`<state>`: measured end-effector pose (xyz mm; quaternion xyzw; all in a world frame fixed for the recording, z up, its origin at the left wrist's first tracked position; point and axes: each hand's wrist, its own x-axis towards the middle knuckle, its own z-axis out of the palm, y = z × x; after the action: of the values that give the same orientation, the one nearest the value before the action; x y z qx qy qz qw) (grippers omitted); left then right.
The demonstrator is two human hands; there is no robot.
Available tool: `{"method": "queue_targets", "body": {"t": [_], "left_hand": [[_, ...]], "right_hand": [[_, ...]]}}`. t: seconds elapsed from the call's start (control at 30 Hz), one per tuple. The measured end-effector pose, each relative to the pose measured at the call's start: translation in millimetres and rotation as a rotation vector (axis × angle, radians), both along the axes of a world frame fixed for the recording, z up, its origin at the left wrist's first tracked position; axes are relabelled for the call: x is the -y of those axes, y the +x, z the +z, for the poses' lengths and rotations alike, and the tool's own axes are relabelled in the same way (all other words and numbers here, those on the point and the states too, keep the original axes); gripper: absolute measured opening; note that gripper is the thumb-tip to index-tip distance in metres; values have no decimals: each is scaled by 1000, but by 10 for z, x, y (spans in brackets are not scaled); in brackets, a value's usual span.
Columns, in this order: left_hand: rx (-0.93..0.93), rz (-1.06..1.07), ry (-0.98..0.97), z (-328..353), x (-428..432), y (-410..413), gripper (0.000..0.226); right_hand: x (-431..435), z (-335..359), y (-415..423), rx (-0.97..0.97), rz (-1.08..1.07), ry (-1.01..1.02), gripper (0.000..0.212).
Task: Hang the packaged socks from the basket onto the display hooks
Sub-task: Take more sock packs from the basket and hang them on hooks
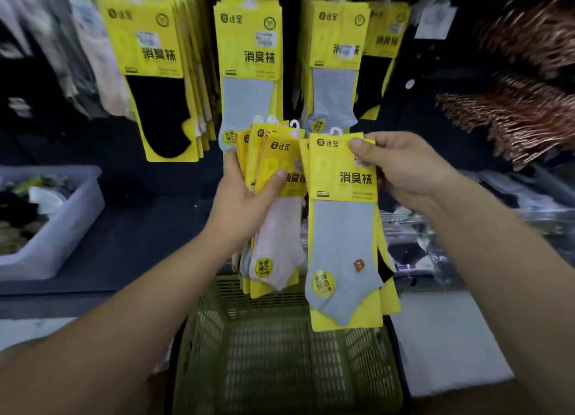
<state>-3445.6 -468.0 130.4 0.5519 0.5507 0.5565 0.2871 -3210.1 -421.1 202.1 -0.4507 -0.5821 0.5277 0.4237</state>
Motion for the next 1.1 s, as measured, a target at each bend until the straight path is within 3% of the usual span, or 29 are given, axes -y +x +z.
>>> {"method": "queue_targets", "body": {"t": [0.13, 0.27, 0.5, 0.6, 0.8, 0.97, 1.1], "left_hand": [[219, -86, -30, 115, -75, 41, 39], [387, -163, -44, 204, -87, 87, 62], [454, -243, -39, 313, -202, 127, 74], [465, -203, -54, 345, -271, 137, 75], [463, -163, -55, 428, -444, 152, 79], [452, -217, -53, 433, -546, 134, 65], [335, -153, -27, 394, -617, 137, 38]], "right_hand": [[8, -38, -218, -29, -31, 1, 19], [-41, -9, -288, -53, -90, 78, 16], [-98, 46, -349, -175, -116, 87, 9], [-163, 58, -345, -210, -184, 47, 19], [-251, 99, -383, -281, -162, -9, 14], [-339, 230, -288, -125, -115, 24, 6], [-363, 378, -257, -28, -135, 155, 2]]}}
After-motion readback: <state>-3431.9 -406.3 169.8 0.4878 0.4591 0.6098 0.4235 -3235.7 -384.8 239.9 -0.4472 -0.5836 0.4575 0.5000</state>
